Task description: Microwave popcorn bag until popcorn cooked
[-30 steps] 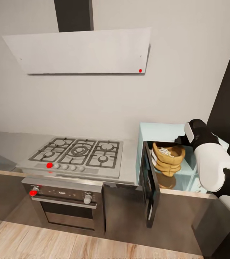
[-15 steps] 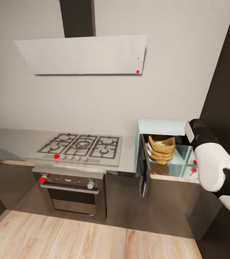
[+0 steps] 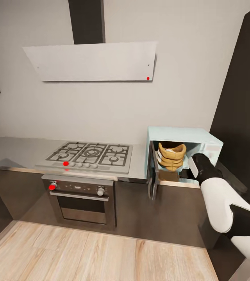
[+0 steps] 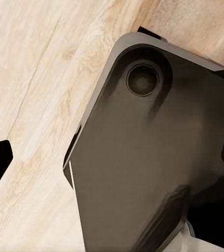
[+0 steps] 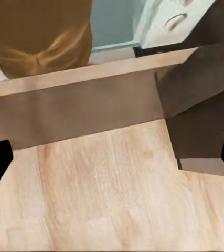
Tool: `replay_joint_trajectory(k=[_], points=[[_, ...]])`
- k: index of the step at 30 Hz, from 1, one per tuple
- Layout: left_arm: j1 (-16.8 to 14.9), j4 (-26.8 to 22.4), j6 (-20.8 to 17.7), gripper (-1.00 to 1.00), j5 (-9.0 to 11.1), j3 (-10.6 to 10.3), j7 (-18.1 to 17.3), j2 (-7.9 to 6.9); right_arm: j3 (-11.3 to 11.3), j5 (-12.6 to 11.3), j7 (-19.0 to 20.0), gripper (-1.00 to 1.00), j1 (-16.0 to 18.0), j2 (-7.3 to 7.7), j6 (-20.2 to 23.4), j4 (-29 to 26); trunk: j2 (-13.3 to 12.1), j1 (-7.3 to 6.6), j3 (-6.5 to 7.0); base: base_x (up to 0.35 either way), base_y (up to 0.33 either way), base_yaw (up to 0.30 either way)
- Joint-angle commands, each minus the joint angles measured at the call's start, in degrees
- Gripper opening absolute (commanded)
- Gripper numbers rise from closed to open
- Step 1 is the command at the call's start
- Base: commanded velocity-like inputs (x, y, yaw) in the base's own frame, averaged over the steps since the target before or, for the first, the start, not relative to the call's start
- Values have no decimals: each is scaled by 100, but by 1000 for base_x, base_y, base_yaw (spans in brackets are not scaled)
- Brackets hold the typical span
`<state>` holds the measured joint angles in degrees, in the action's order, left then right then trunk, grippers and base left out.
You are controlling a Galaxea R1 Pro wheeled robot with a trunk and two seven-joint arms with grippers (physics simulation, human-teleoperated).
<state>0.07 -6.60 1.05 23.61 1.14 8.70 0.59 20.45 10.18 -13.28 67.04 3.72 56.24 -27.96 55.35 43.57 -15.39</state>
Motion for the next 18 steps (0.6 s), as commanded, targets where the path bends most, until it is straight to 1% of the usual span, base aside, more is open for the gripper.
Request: replay_joint_trajectory(k=[1,2,3,5,6,7,9,10,11,12,15,16,17,18], points=[[1,-8,9,100,13,9,17,1,29,80,214,100,-56,-39,-144,0,5,0,-6,-2,0,0],[1,-8,9,100,13,9,17,0,29,82,355,100,-82,-51,-248,4,5,0,-6,-1,0,0],[1,-8,9,100,13,9,17,-1,29,95,577,100,-105,-62,-392,7,5,0,-6,0,0,0],[1,-8,9,100,13,8,17,1,29,165,942,100,-127,-64,-624,9,5,0,-6,0,0,0],[1,-8,9,100,13,7,17,2,29,236,1173,100,-134,-64,-807,9,5,0,-6,0,0,0],[1,-8,9,100,13,4,17,0,29,327,1425,100,-195,-64,-1115,10,5,0,-6,0,0,0],[1,-8,9,100,13,1,17,-2,35,461,1740,100,-425,-64,-1846,7,5,0,-6,0,0,0],[1,-8,9,100,11,1,17,0,36,488,1809,100,-561,-63,-2256,9,5,0,-6,0,0,0],[1,-8,9,100,8,0,17,1,37,498,1835,100,-640,-61,-2518,9,5,0,-6,0,0,0],[1,-8,9,100,9,0,17,0,41,512,1862,100,-781,-52,-2983,10,5,0,-6,0,0,0],[1,-8,9,100,8,0,17,0,46,520,1875,100,-1164,-53,-3771,5,5,0,-6,0,0,0],[1,-8,9,100,5,0,17,1,51,493,1866,100,-1324,-60,-4145,7,5,0,-6,0,0,0],[1,-8,9,100,5,0,17,1,53,484,1860,100,-1383,-65,-4339,8,5,0,-6,0,0,0],[1,-8,9,100,4,0,17,0,54,470,1854,100,-1462,-72,-4655,9,5,0,-6,0,0,0]])
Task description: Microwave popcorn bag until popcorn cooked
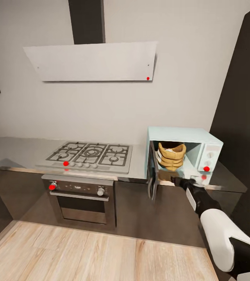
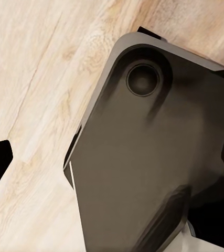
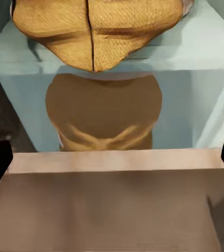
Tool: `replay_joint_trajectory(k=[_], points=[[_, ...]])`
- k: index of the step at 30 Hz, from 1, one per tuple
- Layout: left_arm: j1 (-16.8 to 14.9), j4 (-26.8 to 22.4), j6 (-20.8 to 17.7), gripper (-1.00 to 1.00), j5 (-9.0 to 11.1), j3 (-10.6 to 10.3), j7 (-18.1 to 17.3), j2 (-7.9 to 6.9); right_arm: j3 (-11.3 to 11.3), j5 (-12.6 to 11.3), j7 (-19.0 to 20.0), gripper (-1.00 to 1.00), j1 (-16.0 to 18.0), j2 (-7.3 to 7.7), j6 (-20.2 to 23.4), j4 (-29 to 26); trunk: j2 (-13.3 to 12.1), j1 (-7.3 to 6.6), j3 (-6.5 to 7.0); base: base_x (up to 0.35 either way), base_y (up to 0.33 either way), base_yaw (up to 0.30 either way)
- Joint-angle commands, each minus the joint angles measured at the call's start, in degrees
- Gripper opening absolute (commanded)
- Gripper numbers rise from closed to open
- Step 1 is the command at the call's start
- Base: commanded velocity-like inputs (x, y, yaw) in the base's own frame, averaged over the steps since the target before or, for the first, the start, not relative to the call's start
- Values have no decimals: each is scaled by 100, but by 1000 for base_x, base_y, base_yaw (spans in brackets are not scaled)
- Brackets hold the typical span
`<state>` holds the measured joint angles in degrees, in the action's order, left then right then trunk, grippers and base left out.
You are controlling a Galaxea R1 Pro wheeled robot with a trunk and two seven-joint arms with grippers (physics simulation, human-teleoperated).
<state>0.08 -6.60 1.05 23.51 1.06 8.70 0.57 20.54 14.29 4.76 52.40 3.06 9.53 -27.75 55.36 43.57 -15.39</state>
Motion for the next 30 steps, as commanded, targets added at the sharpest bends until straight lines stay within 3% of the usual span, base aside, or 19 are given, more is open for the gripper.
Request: replay_joint_trajectory(k=[1,2,4,9,10,11,14,30], points=[[1,-8,10,100,14,8,17,3,50,46,42,100,-70,-13,-322,-11,5,1,-6,0,0,0],[1,-8,10,100,14,8,17,4,53,31,32,100,-150,-26,-740,-6,5,1,-6,0,0,0],[1,-8,10,100,14,8,17,4,61,24,25,100,-192,-75,-1075,-9,5,1,-6,0,0,0],[1,-8,10,100,13,8,17,3,64,47,-21,100,-212,-209,-1266,-274,5,1,-6,0,0,0],[1,-13,10,100,13,8,17,4,66,49,-34,100,-212,-327,-1239,-513,5,1,-6,0,0,0],[1,-16,10,100,13,8,17,-2,70,97,-42,100,-213,-553,-1188,-829,5,1,-6,0,0,0],[1,-24,10,100,15,8,17,-3,65,131,-45,100,-213,-693,-1153,-950,5,1,-6,0,0,0],[1,-26,10,100,13,0,17,-4,76,78,-374,100,-213,-655,-1040,-894,5,1,-6,64,0,0]])
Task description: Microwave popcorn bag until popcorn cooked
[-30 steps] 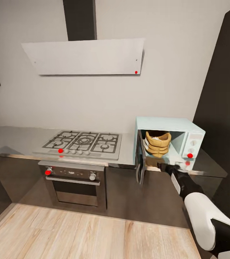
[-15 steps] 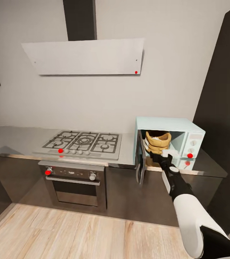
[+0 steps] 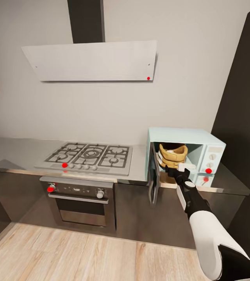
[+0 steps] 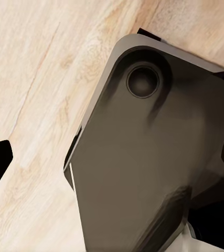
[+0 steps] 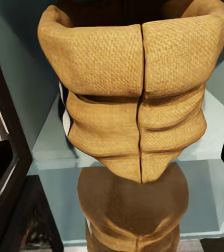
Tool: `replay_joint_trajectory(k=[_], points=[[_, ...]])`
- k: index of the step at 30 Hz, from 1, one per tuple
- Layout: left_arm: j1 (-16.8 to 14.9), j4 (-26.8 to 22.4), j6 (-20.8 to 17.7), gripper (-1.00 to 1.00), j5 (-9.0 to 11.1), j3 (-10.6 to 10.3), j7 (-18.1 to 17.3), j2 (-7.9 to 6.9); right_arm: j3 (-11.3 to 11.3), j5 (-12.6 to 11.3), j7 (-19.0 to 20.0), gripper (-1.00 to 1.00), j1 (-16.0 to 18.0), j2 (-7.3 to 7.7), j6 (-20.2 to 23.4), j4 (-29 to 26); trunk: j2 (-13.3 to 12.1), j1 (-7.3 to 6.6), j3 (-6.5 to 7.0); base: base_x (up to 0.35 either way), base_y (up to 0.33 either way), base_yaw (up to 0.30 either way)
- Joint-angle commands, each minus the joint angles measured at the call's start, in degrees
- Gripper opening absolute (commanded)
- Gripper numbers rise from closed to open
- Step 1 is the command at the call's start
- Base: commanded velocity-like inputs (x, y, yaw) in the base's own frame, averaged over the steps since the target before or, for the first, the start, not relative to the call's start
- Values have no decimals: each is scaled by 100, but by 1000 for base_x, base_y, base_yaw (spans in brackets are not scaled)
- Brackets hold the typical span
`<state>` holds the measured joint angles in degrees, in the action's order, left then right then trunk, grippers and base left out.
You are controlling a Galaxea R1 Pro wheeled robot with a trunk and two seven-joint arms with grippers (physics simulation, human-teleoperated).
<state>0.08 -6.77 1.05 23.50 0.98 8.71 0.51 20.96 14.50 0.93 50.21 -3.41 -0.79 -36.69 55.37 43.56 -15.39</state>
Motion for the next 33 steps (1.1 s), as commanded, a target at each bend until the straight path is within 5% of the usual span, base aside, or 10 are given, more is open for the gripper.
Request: replay_joint_trajectory(k=[1,10,17,33], points=[[1,-8,10,100,14,8,17,2,36,55,2,100,6,-5,-12,5,4,2,-7,130,0,0],[1,-8,10,100,14,8,17,2,42,44,-30,100,6,23,-35,230,4,2,-7,137,-4,0],[1,-8,10,100,14,8,17,2,45,44,-31,100,6,199,-52,334,4,2,-7,183,-98,0],[1,-8,10,100,14,8,17,2,48,44,-31,100,6,192,-61,338,4,2,-7,186,-109,0]])
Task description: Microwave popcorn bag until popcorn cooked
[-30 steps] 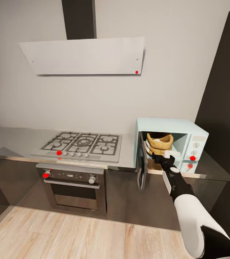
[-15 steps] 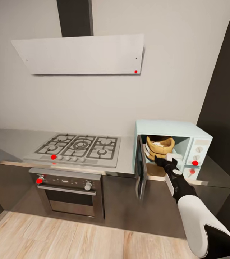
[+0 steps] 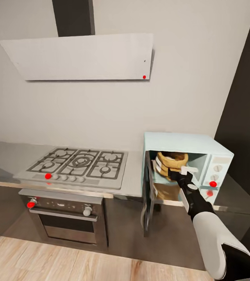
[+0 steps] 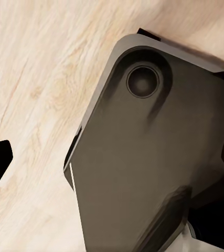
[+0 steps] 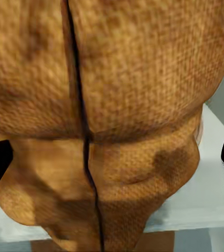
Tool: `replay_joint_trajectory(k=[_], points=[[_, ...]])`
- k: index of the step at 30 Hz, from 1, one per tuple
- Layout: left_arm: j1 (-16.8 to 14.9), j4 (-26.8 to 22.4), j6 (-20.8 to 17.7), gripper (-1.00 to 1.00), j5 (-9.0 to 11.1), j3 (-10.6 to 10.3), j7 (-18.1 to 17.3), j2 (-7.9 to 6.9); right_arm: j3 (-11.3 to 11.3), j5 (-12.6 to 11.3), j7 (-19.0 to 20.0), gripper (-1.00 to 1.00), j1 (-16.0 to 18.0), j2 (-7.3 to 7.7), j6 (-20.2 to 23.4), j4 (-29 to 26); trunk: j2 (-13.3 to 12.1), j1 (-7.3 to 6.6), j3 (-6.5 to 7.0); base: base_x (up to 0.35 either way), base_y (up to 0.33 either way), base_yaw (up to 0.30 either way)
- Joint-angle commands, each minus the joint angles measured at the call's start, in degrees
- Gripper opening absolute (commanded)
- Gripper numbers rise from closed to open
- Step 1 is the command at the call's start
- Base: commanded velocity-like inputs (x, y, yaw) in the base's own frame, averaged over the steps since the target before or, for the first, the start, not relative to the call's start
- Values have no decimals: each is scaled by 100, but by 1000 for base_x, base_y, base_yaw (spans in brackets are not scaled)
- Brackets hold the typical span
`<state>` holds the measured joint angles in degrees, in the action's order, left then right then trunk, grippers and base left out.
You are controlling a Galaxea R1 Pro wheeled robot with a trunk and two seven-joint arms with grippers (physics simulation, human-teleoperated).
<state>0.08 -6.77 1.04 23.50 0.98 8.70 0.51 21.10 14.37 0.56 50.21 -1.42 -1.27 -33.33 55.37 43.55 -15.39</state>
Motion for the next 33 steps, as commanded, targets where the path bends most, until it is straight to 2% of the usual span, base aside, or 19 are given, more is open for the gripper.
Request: replay_joint_trajectory(k=[1,20,25,29,33], points=[[1,-8,10,100,14,8,18,2,35,57,6,100,6,-8,-12,2,4,2,-7,186,-109,0],[1,-16,10,100,14,0,17,2,35,57,18,100,6,-8,-5,2,4,2,-7,155,-92,0],[1,-25,10,100,35,46,18,10,35,56,55,100,6,-8,88,44,4,2,-7,-234,-2,0],[1,-26,10,100,20,45,18,17,35,49,58,100,6,-8,572,120,4,2,-7,-342,0,0],[1,-26,17,100,7,36,18,42,43,59,59,100,-137,5,624,133,4,2,-7,-345,0,0]])
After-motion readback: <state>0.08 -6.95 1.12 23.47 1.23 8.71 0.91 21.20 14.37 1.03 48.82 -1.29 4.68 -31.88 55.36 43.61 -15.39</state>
